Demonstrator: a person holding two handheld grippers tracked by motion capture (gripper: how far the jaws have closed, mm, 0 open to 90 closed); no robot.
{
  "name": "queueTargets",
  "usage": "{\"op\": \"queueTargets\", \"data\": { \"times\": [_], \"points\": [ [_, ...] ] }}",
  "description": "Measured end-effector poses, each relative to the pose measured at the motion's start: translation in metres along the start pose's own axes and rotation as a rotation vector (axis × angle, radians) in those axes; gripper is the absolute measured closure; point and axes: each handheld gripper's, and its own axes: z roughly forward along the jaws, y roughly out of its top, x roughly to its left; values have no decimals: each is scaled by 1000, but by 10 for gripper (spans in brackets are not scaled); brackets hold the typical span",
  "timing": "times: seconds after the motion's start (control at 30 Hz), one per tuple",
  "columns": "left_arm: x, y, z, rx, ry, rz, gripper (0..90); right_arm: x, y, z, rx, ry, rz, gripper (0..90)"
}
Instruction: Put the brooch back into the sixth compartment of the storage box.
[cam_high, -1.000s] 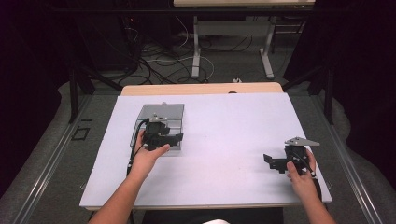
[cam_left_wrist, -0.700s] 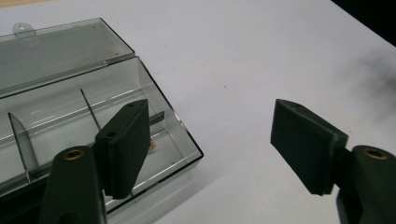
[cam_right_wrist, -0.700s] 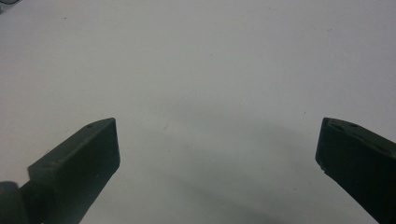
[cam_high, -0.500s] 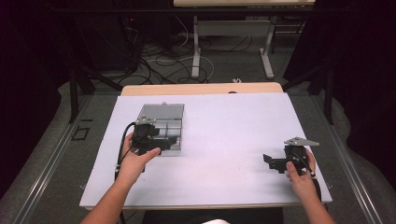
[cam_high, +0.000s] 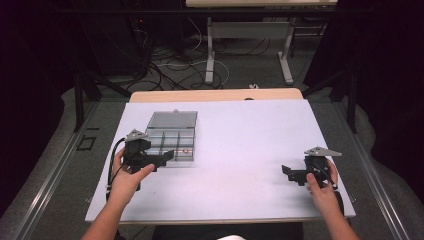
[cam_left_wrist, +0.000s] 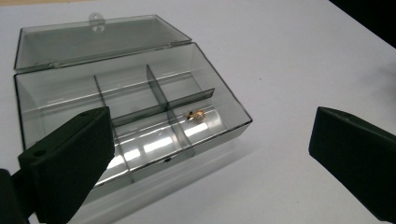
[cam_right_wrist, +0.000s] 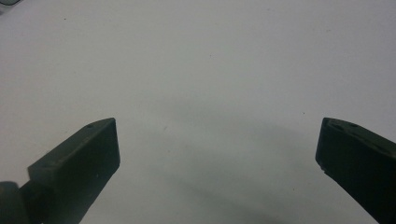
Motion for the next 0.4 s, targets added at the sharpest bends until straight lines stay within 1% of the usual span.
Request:
{"op": "queueTargets", "data": {
  "times": [0.03,0.07,0.1,0.17,0.27,0.3,0.37,0.4],
  "points": [
    [3,-3,-2,-1,-8,-4,3,0,0,0,-2,-1,0,0],
    [6,-6,-4,9,-11,1,3,0,0,0,-2,-1,-1,0],
    [8,-9,-5,1,-9,-3,3,0,0,0,-2,-2,-1,0],
    [13,-15,-6,-6,11,-15,3,0,0,0,-2,-1,0,0],
    [22,-23,-8,-14,28,-39,3,0,0,0,-1,-1,-1,0],
    [24,-25,-8,-28,41,-55,3,0,0,0,0,-2,0,0],
    [29,-28,-8,-37,61,-65,3,1,0,1,3,-8,12,0],
    [31,-30,-8,-41,57,-73,3,1,0,1,0,-4,5,0]
  ]
}}
